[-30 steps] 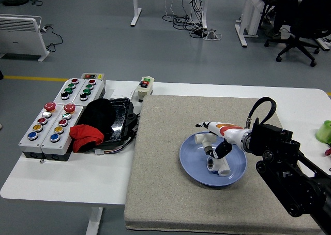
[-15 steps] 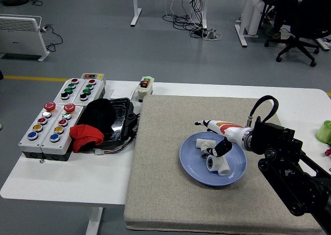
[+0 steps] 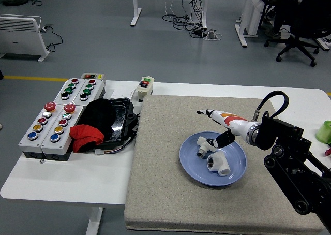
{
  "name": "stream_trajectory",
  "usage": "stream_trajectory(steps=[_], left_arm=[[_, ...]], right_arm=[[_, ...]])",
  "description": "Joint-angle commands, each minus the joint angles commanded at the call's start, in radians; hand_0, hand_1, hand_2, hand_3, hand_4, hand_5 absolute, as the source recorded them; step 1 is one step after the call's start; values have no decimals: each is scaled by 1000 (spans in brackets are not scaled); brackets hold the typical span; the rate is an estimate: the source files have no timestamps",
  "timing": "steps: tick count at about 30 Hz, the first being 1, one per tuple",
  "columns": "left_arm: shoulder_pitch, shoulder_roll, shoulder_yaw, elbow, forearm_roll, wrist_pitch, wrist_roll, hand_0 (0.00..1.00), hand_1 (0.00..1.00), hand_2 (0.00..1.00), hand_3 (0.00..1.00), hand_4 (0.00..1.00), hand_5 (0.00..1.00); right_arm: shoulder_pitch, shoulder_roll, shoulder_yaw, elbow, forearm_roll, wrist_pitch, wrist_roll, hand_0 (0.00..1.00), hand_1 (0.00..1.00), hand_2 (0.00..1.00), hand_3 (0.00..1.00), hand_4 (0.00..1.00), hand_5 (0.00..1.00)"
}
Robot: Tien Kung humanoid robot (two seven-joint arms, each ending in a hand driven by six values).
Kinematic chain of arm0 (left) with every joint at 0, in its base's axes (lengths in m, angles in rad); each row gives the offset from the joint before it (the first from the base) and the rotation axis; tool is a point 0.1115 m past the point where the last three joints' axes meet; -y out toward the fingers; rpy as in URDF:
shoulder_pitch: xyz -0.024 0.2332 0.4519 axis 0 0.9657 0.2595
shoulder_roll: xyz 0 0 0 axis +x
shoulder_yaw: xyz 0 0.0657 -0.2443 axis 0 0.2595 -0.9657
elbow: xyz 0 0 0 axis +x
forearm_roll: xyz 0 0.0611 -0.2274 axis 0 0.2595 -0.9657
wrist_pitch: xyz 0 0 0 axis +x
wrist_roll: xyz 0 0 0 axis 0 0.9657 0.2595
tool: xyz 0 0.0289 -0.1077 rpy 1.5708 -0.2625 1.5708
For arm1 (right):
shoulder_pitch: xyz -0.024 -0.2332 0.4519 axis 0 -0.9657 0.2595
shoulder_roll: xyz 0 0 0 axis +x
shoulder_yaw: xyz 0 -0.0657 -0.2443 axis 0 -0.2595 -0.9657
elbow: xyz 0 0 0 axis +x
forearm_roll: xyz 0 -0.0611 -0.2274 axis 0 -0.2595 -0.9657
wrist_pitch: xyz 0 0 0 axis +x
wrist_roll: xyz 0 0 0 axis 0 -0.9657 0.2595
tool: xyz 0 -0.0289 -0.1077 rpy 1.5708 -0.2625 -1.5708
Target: Pick pipe place plate twice
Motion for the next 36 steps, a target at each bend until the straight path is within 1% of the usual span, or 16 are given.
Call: stream_trajectory(steps=[3,8,9,10,13,14,15,16,22,24,27,28,30,33,34,36], left_arm=[[0,0,0,0,1,0,0,627,593,613,617,305,998],[0,0,5,0,-5,-1,-2,627,593,613,617,305,998],[1,0,5,1,-6,-1,-3,627,593,613,617,305,998],[1,0,5,1,-6,-1,-3,627,593,613,617,306,998],[0,-1,5,1,-4,-1,-3,627,593,613,617,306,998],[-1,-1,3,1,0,-1,-2,627,593,613,617,306,998],[-1,-1,1,2,3,0,-1,627,593,612,617,306,998],[-1,0,2,2,3,-1,-1,627,593,612,617,306,998],[1,0,-3,2,10,0,1,627,593,613,617,306,998],[2,-1,-8,3,17,1,3,627,593,613,617,306,998],[4,-1,-13,4,26,1,6,627,593,613,617,306,998],[5,-1,-14,4,27,1,6,627,594,612,617,306,998],[6,-1,-18,4,33,2,8,627,594,612,617,306,998],[8,-1,-21,4,39,2,9,627,594,612,617,306,998],[8,0,-23,4,41,3,10,627,594,612,617,306,998],[9,0,-24,4,44,3,11,627,594,612,617,306,998]], right_arm=[[-31,-9,48,31,96,-41,2,966,923,998,993,690,173],[-95,-17,135,79,271,-72,-18,966,923,998,993,690,173],[-112,-10,158,88,307,-82,-30,966,923,998,993,690,173],[-134,0,191,97,349,-95,-42,928,868,942,894,649,281],[-191,28,273,126,479,-149,-65,928,868,942,894,649,281],[-206,27,286,136,518,-166,-65,928,868,942,894,649,281],[-217,26,293,144,564,-180,-65,906,845,905,860,579,415],[-235,18,306,157,603,-193,-65,906,845,905,860,579,415],[-309,-16,372,206,856,-211,-88,904,839,899,844,576,434],[-331,-19,398,217,933,-223,-84,904,839,899,844,576,434],[-364,-20,429,226,1018,-257,-63,904,839,899,844,576,434],[-372,-19,436,227,1047,-268,-57,878,828,834,791,554,512],[-390,-19,450,230,1093,-290,-42,878,828,834,791,554,512],[-417,-22,463,235,1129,-311,-23,878,828,834,791,554,512],[-427,-23,467,236,1140,-321,-17,882,823,821,781,543,551],[-436,-22,471,237,1153,-330,-12,882,823,821,781,543,551]])
